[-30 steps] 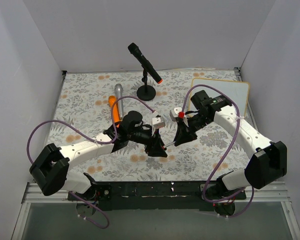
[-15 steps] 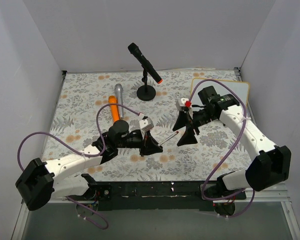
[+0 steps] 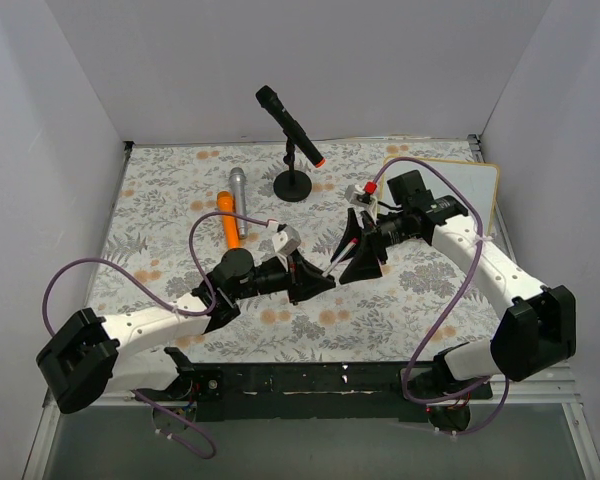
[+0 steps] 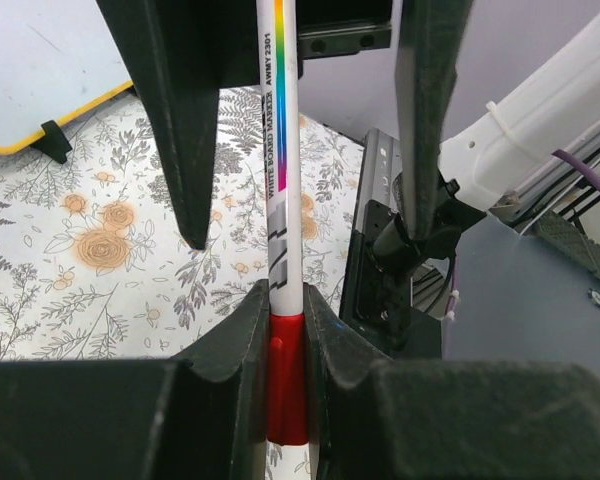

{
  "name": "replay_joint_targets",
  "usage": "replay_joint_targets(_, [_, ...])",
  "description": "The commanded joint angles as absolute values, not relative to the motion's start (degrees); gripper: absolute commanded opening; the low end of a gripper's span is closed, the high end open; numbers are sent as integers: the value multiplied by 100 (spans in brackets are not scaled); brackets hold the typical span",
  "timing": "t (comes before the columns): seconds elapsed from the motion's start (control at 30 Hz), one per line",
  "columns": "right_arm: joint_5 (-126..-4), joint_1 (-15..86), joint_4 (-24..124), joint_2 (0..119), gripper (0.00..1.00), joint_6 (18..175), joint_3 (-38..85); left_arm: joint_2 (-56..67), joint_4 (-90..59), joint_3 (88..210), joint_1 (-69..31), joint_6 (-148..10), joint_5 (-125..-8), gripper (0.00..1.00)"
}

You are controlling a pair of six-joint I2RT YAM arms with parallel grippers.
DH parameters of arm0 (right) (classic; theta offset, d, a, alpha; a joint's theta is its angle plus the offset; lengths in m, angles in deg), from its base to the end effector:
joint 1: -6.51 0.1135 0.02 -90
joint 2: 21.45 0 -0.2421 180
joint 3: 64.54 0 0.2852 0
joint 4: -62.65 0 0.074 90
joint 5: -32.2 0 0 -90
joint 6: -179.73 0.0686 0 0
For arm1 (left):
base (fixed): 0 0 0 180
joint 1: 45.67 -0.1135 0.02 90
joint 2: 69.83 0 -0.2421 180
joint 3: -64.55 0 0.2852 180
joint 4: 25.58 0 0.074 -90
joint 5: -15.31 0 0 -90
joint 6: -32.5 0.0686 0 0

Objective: Write a sentence on the whiteboard
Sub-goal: Open the pen cap from the whiteboard marker.

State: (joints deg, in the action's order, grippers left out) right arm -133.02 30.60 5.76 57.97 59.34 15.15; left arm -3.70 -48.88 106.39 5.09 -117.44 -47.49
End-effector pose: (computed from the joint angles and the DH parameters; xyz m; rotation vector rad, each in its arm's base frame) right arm 0.2569 0.1875 0.2764 -1.3634 1.6107 1.5477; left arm 0.1762 -0.2653 0.2152 0.2964 1.9178 -1.7862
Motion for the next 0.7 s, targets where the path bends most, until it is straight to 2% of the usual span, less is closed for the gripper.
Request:
replay_joint_targets(0.0, [-13488,3164,1333,5555,77,6705,1466,-137,-5334,10737,557,-11946,-5017,0])
replay_joint_targets(0.13, [-13523,3173,1438,5607,68,6837,1466,-66,-5404,10746,583,-11999,-5026,0])
replay_joint_targets(0.27, [-13567,3173,1500,5642,53,6890,1475,-75,-5369,10746,601,-12008,-5087,0])
replay_joint_targets(0.37, [-13593,3173,1561,5608,47,6960,1396,-145,-5404,10702,601,-12034,-5202,0])
replay_joint_targets(0.53, [-13611,3173,1694,5555,42,7074,1299,-119,-5387,10701,601,-12043,-5255,0])
replay_joint_targets(0.63, [-13602,3182,1711,5537,37,7083,1273,-101,-5404,10702,601,-12061,-5255,0])
replay_joint_targets(0.67, [-13602,3173,1728,5537,31,7100,1273,-101,-5404,10693,601,-12078,-5263,0])
